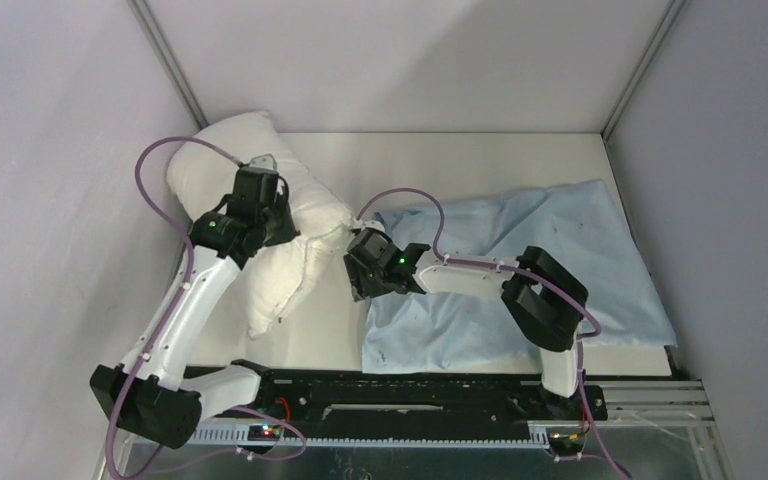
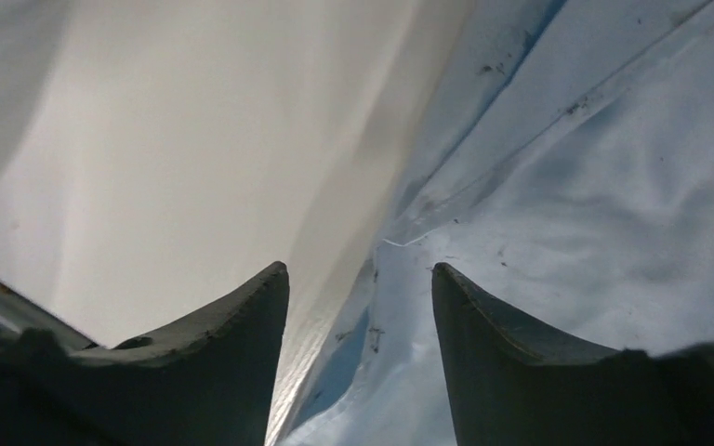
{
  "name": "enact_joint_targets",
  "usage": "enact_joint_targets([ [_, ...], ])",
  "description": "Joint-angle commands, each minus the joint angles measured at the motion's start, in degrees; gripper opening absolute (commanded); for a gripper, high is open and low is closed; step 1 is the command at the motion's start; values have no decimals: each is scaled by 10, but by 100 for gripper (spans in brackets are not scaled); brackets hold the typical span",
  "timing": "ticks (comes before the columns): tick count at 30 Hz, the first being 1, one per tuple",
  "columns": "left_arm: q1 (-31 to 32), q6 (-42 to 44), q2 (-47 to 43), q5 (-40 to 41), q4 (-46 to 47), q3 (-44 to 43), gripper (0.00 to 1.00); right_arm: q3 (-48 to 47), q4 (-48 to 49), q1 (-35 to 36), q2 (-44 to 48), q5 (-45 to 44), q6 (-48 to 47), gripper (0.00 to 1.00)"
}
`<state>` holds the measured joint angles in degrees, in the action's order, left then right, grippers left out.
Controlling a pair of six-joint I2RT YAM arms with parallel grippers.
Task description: Put the pillow into the pillowcase
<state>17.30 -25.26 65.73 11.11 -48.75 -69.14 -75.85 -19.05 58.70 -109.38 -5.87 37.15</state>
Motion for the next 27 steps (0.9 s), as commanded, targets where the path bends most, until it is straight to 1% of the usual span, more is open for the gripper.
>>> enact_joint_targets([
  [1,-13,-17,-26,-9,46,7,0,-19,-24,4,-26,-35,12,57],
  [3,-13,-17,-29,-16,52,15,0,-20,-27,3,-29,-34,10,50],
  [5,-13,-16,-35,-23,56,23,0,-21,-38,0,-24,-37,9,36],
  [9,-13,-10,-46,-65,53,42,0,-2,-61,-18,24,-56,15,2],
  [10,-12,-10,-52,-80,56,54,0,9,-58,-25,40,-57,17,0],
  [15,14,-12,-94,-133,76,118,0,60,-42,-52,118,-54,36,0],
  [20,72,-17,-129,-138,71,145,0,94,-33,-54,174,-94,57,0],
  [23,115,-17,-126,-136,66,153,0,111,-29,-54,204,-118,66,0],
  [27,162,-16,-101,-134,72,162,0,124,-25,-52,244,-146,60,0],
])
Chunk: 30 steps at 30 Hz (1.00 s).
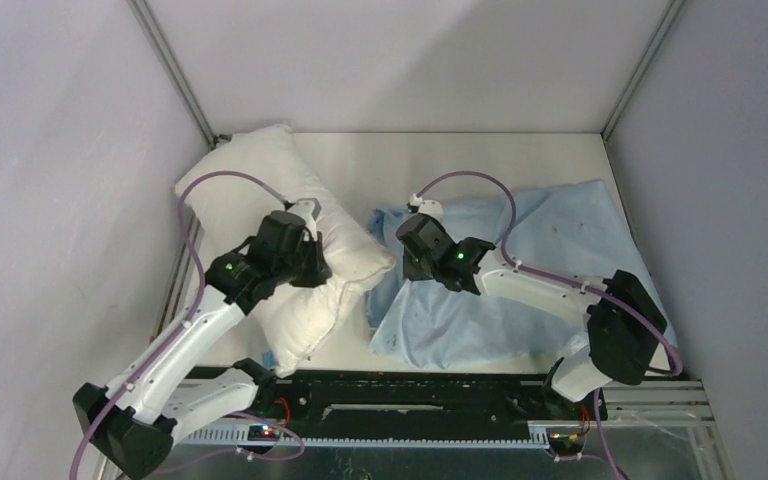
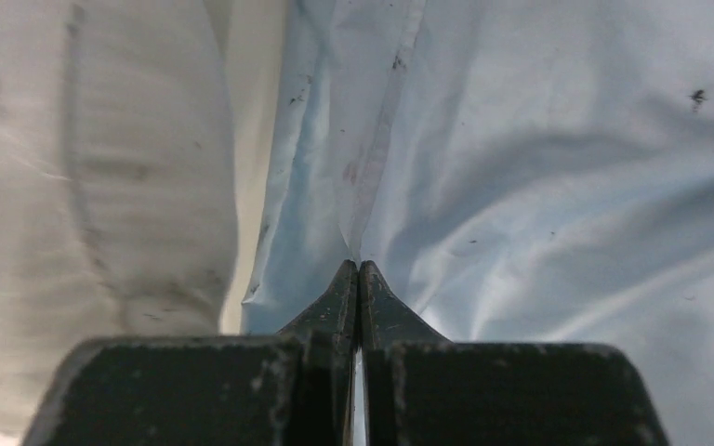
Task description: Put the pillow into the pillowcase
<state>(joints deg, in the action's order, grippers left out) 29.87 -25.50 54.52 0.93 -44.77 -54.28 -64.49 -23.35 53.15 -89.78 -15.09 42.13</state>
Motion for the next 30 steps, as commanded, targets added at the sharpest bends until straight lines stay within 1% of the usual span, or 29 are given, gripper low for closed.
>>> enact_joint_targets([
  [1,44,-13,22,-31,35,16,0,14,26,5,57,-56,4,0],
  [5,63,-6,73,-24,48,22,0,19,38,26,96,-87,-24,0],
  [10,96,1,147,-27,58,23,0,19,51,48,125,-97,-62,0],
  [14,109,-5,187,-20,68,5,0,20,73,62,130,-52,-103,0],
  [16,109,-6,201,-12,60,-29,0,23,84,75,127,-18,-124,0],
  [18,109,-3,214,15,44,-86,0,24,84,95,120,8,-139,0],
  [21,108,6,245,31,17,-199,0,32,82,116,113,19,-144,0],
  [24,101,13,294,20,3,-294,0,50,91,121,117,51,-134,0],
  [26,91,4,335,2,18,-324,0,59,96,121,122,63,-131,0],
  [27,84,-7,351,-22,37,-323,0,62,98,121,124,69,-130,0],
  [29,69,-45,374,-60,103,-299,0,66,103,118,124,87,-131,0],
  [30,60,-67,381,-72,148,-273,0,67,103,116,123,96,-131,0],
])
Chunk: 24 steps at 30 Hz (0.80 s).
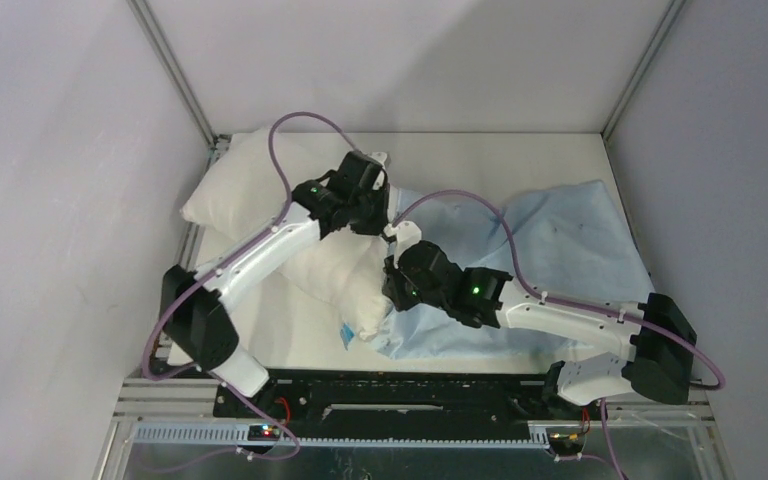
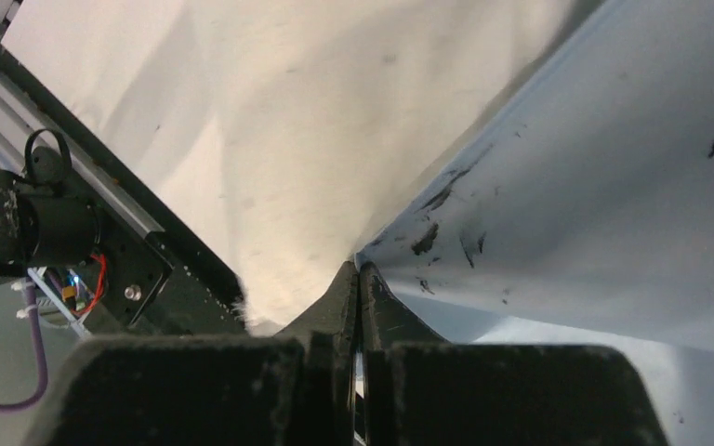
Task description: Put the pillow into the pillowcase
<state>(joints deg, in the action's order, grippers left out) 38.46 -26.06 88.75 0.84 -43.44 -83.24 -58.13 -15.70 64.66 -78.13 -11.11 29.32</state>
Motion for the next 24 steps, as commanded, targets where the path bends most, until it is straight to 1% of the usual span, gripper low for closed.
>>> enact_joint_targets([
  [1,-30,-84,42,-76,191,45,0,3,26,-1,5,65,-2,0],
  [4,-35,-127,61,-57,293,102,0,3,24,-12,2,84,3,0],
  [6,-35,-135,70,-39,319,118,0,6,23,-20,7,94,9,0],
  [9,-36,-131,64,-38,344,138,0,8,16,-41,18,96,15,0],
  [10,-35,-124,60,-45,339,137,5,8,14,-49,19,102,18,0],
  [11,-33,-116,50,-54,335,139,13,9,10,-58,18,104,21,2],
  [12,-29,-108,33,-52,329,142,32,8,2,-64,19,102,24,7],
  [13,-26,-101,13,-50,318,148,38,8,-5,-68,18,94,25,12],
  [15,-23,-90,-33,-45,291,158,49,8,-24,-69,21,73,22,21],
  [17,-23,-80,-76,-24,221,160,61,8,-41,-68,27,59,22,29],
  [20,-17,-61,-143,31,140,171,72,8,-69,-60,32,33,29,38],
  [22,-11,-52,-195,60,90,186,78,8,-89,-38,35,0,35,46],
  [23,-6,-49,-216,74,70,196,83,8,-97,-27,36,-11,39,48],
  [24,-1,-46,-234,87,52,208,86,8,-105,-15,36,-22,48,51],
])
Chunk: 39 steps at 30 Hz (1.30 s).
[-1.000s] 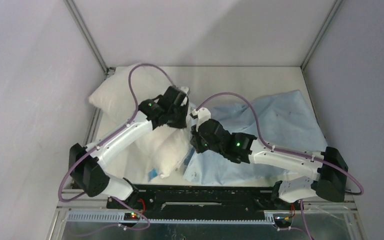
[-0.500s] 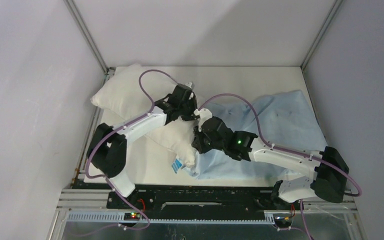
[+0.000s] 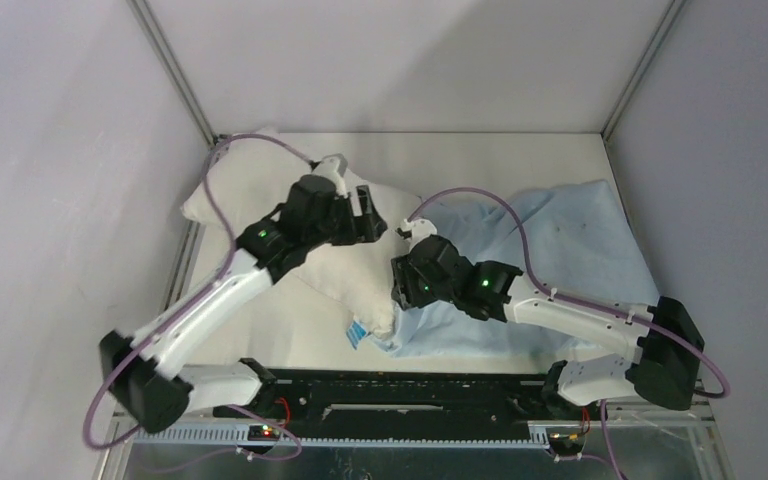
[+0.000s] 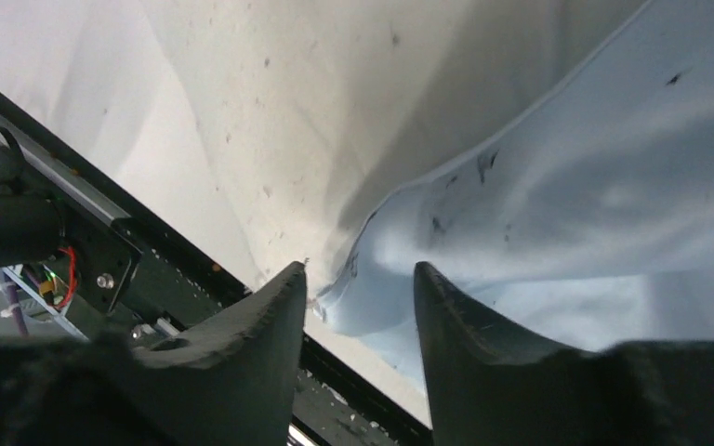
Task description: Put the pillow into the pillowcase
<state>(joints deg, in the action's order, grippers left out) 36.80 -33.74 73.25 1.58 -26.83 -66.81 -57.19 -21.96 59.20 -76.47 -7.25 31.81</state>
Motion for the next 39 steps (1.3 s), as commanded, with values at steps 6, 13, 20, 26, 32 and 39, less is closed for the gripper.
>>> enact_joint_targets([
  [6,64,17,-163,79,-159,144,88,4,-83,96,-2,-145,89,55],
  [13,105,-20,-144,2,-95,203,88,40,-26,94,-38,-148,105,43],
  [20,108,-28,-62,-31,8,200,79,57,7,99,-52,-133,106,17],
  [26,107,12,20,-18,-7,74,18,75,26,114,-23,-107,85,0],
  [32,102,-18,52,-8,7,-8,0,100,55,123,14,-50,49,0],
  [39,101,-117,100,-65,161,108,0,100,59,81,134,17,54,0],
])
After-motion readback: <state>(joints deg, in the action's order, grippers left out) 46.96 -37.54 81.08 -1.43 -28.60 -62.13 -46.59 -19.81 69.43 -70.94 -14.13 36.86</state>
